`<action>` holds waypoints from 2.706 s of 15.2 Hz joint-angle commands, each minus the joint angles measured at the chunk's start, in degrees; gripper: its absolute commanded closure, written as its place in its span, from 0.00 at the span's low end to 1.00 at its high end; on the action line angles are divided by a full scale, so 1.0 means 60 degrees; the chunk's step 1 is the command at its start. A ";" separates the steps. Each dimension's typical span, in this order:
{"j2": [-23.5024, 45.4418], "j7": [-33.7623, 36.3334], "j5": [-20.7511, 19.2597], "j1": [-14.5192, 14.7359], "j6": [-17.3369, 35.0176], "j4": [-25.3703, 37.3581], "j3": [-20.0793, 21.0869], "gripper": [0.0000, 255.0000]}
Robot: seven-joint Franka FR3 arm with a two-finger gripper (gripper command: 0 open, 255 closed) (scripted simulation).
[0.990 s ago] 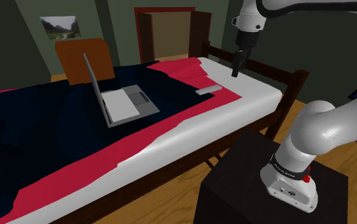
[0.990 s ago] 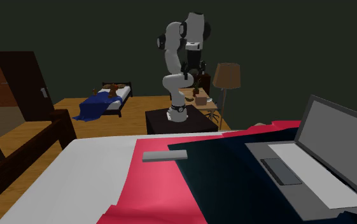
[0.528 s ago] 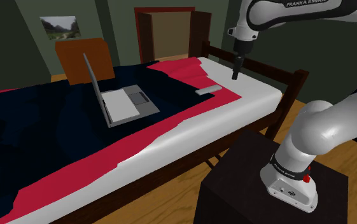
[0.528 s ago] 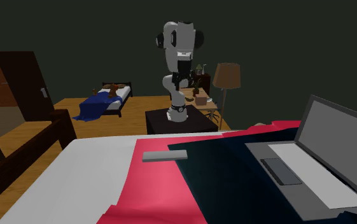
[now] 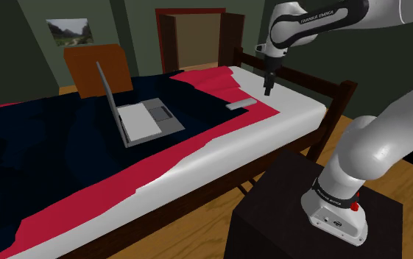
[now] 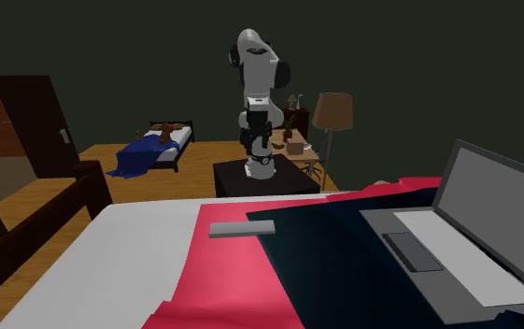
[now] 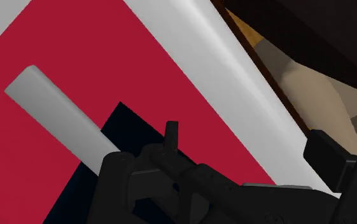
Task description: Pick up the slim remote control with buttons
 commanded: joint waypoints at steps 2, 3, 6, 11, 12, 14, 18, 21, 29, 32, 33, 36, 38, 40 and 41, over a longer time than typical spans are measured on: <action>0.1074 -0.1351 0.0219 0.0223 0.0625 0.0445 -0.0620 0.00; 0.1472 -0.1809 0.0357 0.0300 0.0805 0.0643 -0.0811 0.00; 0.2739 -0.3245 0.0949 0.0486 0.1273 0.1323 -0.1299 0.00; 0.5008 -0.5712 0.2356 0.0411 0.1712 0.2749 -0.1619 0.00; 0.5461 -0.6176 0.2644 0.0317 0.1742 0.3078 -0.1589 0.00; 0.6347 -0.7037 0.3172 0.0065 0.1753 0.3780 -0.1447 0.00; 0.8025 -0.8459 0.3962 -0.0564 0.1617 0.5350 -0.0975 0.00; 0.8551 -0.8815 0.4152 -0.0778 0.1646 0.5802 -0.0784 0.00; 0.9001 -0.8975 0.4414 -0.0880 0.2277 0.5580 -0.0625 0.00; 0.9016 -0.8983 0.4420 -0.0891 0.2274 0.5596 -0.0623 1.00; 0.9017 -0.8981 0.4420 -0.0889 0.2275 0.5596 -0.0622 1.00; 0.9024 -0.8976 0.4422 -0.0888 0.2273 0.5606 -0.0619 1.00; 0.9020 -0.8974 0.4421 -0.0885 0.2275 0.5600 -0.0620 1.00; 0.8929 -0.8950 0.4373 -0.0863 0.2184 0.5607 -0.0651 1.00; 0.8857 -0.8925 0.4332 -0.0846 0.2090 0.5635 -0.0677 1.00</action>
